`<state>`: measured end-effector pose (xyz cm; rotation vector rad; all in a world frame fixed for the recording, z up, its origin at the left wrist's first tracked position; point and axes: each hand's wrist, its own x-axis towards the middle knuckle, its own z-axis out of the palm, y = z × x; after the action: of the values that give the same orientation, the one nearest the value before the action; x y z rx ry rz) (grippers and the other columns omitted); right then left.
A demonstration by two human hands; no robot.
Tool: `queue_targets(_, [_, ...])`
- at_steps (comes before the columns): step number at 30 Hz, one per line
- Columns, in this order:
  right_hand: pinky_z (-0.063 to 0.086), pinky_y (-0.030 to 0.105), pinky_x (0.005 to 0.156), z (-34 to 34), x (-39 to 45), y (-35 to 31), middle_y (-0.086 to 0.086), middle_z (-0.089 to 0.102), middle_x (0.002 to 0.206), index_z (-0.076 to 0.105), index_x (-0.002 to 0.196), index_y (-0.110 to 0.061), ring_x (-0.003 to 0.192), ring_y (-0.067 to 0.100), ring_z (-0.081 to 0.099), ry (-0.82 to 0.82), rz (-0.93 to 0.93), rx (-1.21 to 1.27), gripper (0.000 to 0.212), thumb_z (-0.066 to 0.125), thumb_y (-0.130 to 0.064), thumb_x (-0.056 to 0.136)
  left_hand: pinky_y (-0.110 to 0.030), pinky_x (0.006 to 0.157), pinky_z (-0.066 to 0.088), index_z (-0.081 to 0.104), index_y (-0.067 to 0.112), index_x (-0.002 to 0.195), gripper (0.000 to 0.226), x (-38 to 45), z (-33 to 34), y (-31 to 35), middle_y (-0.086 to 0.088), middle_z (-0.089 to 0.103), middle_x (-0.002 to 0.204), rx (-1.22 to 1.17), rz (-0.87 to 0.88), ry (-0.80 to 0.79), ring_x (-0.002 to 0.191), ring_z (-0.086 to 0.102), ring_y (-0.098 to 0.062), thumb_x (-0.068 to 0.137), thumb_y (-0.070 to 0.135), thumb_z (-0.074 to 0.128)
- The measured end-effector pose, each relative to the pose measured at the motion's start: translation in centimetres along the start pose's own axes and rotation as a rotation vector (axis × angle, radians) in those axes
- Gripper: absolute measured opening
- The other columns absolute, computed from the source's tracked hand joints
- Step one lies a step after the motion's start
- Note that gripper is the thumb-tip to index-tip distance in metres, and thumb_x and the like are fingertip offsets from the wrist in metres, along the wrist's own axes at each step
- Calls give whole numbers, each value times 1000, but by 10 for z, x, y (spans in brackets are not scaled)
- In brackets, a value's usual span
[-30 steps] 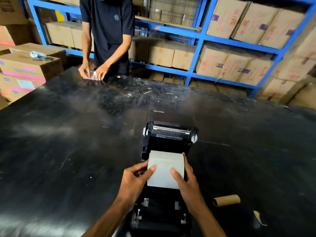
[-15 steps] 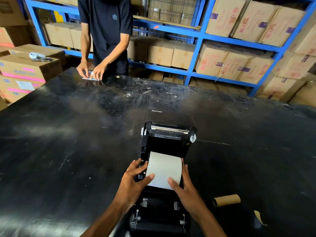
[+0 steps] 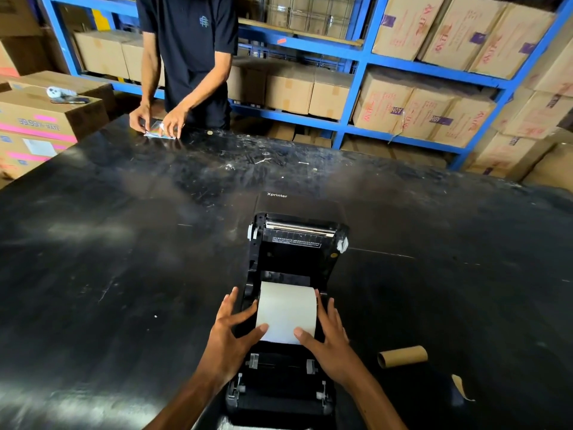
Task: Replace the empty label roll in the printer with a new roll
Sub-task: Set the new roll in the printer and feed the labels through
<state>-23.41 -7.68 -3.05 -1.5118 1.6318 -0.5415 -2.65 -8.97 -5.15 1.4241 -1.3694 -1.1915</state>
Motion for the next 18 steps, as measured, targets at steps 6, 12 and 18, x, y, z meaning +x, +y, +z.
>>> queue_targets(6, [-14,50,114,5,-4,0,-5,-25,157,-9,142,-50,142,16,-27,24,7,-21,83,52,-57,86,-39,119,12,61,32,123,52,0,-4,-4,12,20,158,50,2,-20,145,5,-4,75,29,78])
queue_targets(12, [23,44,113,17,-12,-2,-3,27,155,67,112,-24,141,21,19,409,76,150,37,69,-43,80,-43,115,29,71,23,106,37,-4,-6,0,-1,38,150,176,14,69,139,32,-19,71,27,81])
queue_targets(18, [25,31,96,27,-23,-4,-5,54,133,59,53,-25,125,17,39,608,92,154,29,75,-34,76,-40,104,33,68,19,59,20,-9,-5,9,-3,45,145,218,23,115,135,37,-20,72,28,80])
